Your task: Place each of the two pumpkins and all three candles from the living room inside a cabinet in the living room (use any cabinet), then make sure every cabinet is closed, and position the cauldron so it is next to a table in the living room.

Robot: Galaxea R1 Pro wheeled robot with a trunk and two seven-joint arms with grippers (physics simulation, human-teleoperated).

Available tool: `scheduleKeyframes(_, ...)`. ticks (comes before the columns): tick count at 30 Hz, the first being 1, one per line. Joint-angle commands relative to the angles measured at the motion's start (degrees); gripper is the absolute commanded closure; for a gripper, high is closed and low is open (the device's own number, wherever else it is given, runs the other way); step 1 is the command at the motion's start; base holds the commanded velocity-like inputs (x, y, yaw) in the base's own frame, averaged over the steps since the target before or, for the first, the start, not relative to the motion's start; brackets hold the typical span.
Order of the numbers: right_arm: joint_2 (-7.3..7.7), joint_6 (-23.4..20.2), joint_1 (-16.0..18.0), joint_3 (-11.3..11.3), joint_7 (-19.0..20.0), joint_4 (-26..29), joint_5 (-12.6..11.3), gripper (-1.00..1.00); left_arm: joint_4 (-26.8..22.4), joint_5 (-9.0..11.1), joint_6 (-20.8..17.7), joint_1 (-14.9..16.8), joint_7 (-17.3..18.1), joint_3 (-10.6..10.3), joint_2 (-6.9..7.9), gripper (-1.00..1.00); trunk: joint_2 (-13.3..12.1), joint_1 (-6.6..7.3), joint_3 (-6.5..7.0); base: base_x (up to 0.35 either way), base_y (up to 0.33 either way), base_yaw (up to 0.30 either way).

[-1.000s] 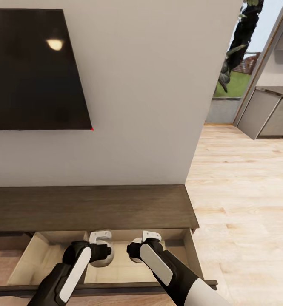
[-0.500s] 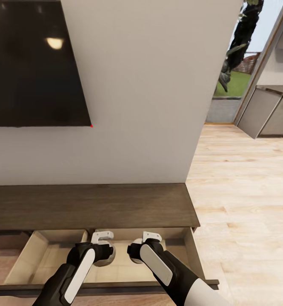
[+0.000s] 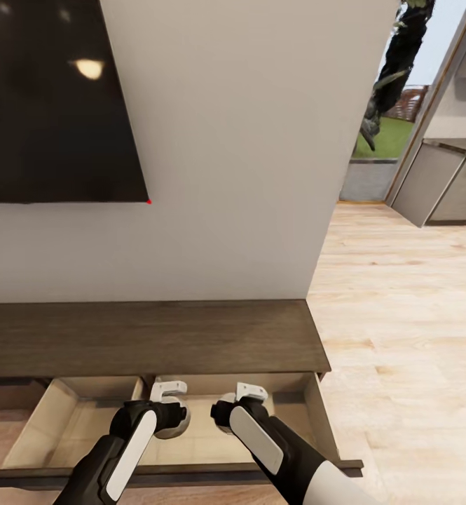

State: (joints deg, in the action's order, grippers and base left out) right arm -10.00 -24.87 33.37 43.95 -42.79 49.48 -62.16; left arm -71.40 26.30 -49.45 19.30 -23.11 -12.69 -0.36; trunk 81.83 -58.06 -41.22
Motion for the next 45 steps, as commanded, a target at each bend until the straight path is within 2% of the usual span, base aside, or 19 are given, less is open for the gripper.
scheduleKeyframes(1, 0.00, 0.25, 0.08, 0.81, -0.35, -0.18, -0.21, 1.00, -0.06, 0.60, -0.12, 0.04, -0.50, -0.05, 0.01, 1.00, 0.45, -0.22, -0.23, 0.000, 0.000, 0.000)
scheduleKeyframes(4, 0.00, 1.30, 0.11, 2.38, -0.36, -1.00, -0.28, 1.00, -0.06, 0.68, -0.12, 0.04, -0.46, -0.07, -0.04, 1.00, 1.65, -0.88, -0.77, 0.000, 0.000, 0.000)
scheduleKeyframes(9, 0.00, 1.72, 0.12, 2.97, -0.35, -1.81, -0.33, 1.00, -0.06, 0.77, -0.12, 0.04, -0.46, -0.13, -0.07, 1.00, 3.65, -1.98, -1.67, 0.000, 0.000, 0.000)
scheduleKeyframes(45, 0.00, 3.51, 0.12, 3.16, 0.03, -2.12, -0.14, 1.00, -0.06, 1.21, -0.06, 0.04, -0.37, -0.31, -0.16, 1.00, 18.09, -9.89, -8.13, 0.000, 0.000, 0.000)
